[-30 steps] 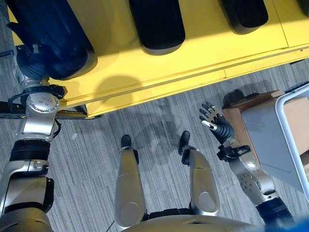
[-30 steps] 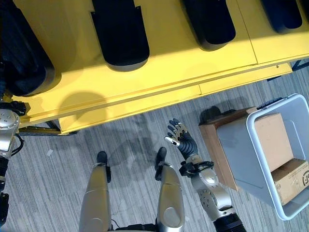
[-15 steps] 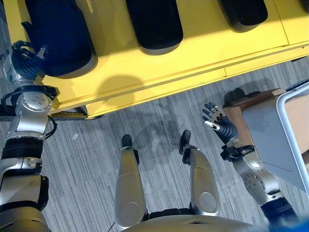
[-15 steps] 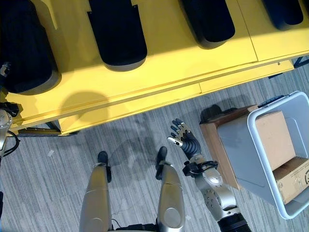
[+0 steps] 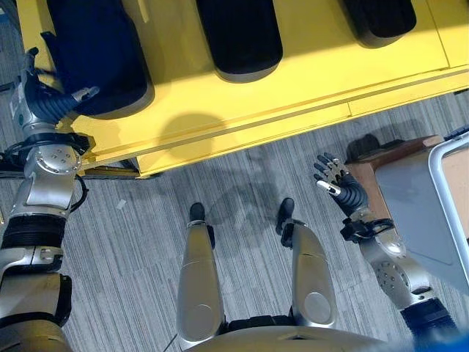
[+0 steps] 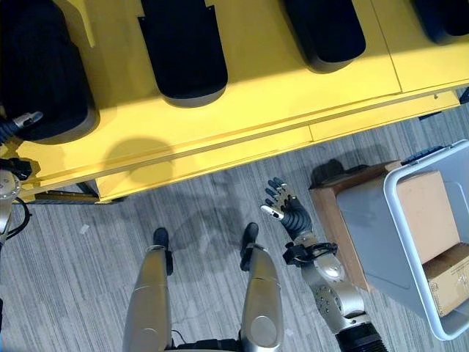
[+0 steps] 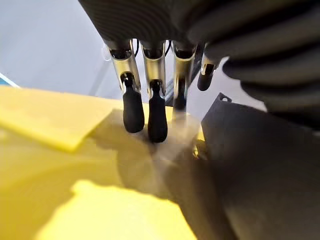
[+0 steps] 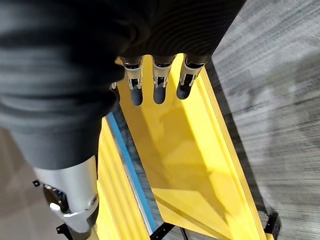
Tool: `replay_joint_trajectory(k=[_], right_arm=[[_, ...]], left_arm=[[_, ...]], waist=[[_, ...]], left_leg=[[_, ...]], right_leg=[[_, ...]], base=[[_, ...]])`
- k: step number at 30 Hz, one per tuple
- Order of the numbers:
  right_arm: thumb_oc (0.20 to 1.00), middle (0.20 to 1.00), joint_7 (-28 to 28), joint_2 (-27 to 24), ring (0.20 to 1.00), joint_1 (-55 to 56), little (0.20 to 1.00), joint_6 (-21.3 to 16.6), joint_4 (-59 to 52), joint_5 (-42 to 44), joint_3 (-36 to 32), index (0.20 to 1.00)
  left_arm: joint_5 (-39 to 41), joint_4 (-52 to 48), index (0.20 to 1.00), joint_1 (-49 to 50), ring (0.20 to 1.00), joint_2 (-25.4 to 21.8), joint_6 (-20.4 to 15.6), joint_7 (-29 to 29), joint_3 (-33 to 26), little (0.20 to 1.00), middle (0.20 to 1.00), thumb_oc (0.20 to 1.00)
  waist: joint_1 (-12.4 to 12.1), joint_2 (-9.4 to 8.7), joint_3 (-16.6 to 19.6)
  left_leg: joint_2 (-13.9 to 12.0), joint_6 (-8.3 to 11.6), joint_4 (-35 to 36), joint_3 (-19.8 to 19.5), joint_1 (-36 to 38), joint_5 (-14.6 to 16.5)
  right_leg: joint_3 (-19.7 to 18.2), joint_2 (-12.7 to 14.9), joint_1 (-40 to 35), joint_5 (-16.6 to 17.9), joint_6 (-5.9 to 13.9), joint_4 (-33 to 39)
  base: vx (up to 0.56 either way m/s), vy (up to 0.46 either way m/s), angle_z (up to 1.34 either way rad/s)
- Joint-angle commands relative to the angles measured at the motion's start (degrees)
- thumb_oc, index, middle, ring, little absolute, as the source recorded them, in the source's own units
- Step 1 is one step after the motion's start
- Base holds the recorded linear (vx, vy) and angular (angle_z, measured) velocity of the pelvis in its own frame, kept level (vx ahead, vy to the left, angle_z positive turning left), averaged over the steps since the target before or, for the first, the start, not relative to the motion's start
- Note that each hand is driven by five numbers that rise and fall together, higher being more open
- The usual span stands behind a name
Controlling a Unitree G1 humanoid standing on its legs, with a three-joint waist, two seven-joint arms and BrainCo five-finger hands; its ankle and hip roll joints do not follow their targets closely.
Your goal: Move parts from the plastic box to the shelf.
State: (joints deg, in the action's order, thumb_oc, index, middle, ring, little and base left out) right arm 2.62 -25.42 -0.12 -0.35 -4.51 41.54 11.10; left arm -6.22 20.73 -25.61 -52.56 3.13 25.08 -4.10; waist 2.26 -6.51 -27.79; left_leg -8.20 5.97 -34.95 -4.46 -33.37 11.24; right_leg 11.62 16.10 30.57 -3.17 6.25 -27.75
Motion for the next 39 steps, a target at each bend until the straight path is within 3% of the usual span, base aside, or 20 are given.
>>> replay_joint_trajectory(k=[1,13,24,30,33,39], right_arm=[[1.000,1.000,1.21,-0.79,1.000,2.02,1.000,-1.60,-1.23,1.65,-3.62,1.000],[1.000,1.000,1.87,-1.27,1.000,2.02,1.000,-1.40,-1.04,1.08,-5.35,1.000],[1.000,1.000,2.28,-1.18,1.000,3.45,1.000,-1.72,-1.53,0.64,-6.11,1.000],[1.000,1.000,1.71,-0.29,1.000,3.79,1.000,-3.34,-3.21,-1.41,-6.66,1.000],[1.000,1.000,1.29,0.47,1.000,3.59,1.000,-4.28,-4.31,-0.99,-6.58,1.000],[1.000,1.000,0.89,1.08,1.000,4.10,1.000,-4.90,-5.40,-1.57,-6.25,1.000]], left_arm=[[-2.53,-3.80,1.000,2.85,1.000,-3.05,-3.26,1.17,-4.97,1.000,1.000,1.000],[-8.79,-15.26,1.000,7.97,1.000,-6.73,-5.92,4.38,-13.72,1.000,1.000,1.000],[-12.50,-25.15,1.000,12.06,1.000,-5.38,-8.46,2.46,-15.20,1.000,1.000,1.000],[-11.03,-33.62,1.000,15.18,1.000,4.85,-11.69,-0.70,-10.60,1.000,1.000,1.000],[-11.24,-37.54,1.000,18.33,1.000,10.10,-12.57,-2.05,-7.65,1.000,1.000,1.000],[-8.11,-39.89,1.000,21.92,1.000,15.22,-13.71,-3.50,-5.16,1.000,1.000,1.000]], waist=[[-0.90,0.84,4.19],[-1.27,3.08,5.70],[-1.12,3.79,6.26],[-0.92,3.29,6.26],[-0.92,2.97,6.15],[-0.84,2.78,6.32]], left_leg=[[0.91,-1.89,1.45,1.05,0.68,0.14],[0.92,-1.55,2.64,1.71,4.32,0.52],[0.88,-1.40,3.23,1.84,5.95,0.50],[0.70,-1.33,4.10,1.86,7.63,0.39],[0.66,-1.61,5.41,2.37,8.64,-1.35],[0.55,-1.65,6.46,2.63,10.09,-1.64]], right_leg=[[0.47,1.96,-5.61,-7.08,1.26,-2.29],[-0.03,2.25,-8.51,-6.86,1.84,-0.87],[-0.25,2.32,-10.18,-7.36,1.81,-0.59],[-0.07,2.37,-11.68,-7.47,1.80,-0.18],[0.30,2.54,-12.38,-6.08,1.37,0.86],[0.13,2.49,-13.57,-5.74,1.44,1.91]], base=[[0.02,0.003,0.04],[0.00,0.002,0.00],[0.00,0.000,0.00],[0.00,0.000,0.00],[-0.06,-0.003,0.01],[0.01,-0.005,-0.02]])
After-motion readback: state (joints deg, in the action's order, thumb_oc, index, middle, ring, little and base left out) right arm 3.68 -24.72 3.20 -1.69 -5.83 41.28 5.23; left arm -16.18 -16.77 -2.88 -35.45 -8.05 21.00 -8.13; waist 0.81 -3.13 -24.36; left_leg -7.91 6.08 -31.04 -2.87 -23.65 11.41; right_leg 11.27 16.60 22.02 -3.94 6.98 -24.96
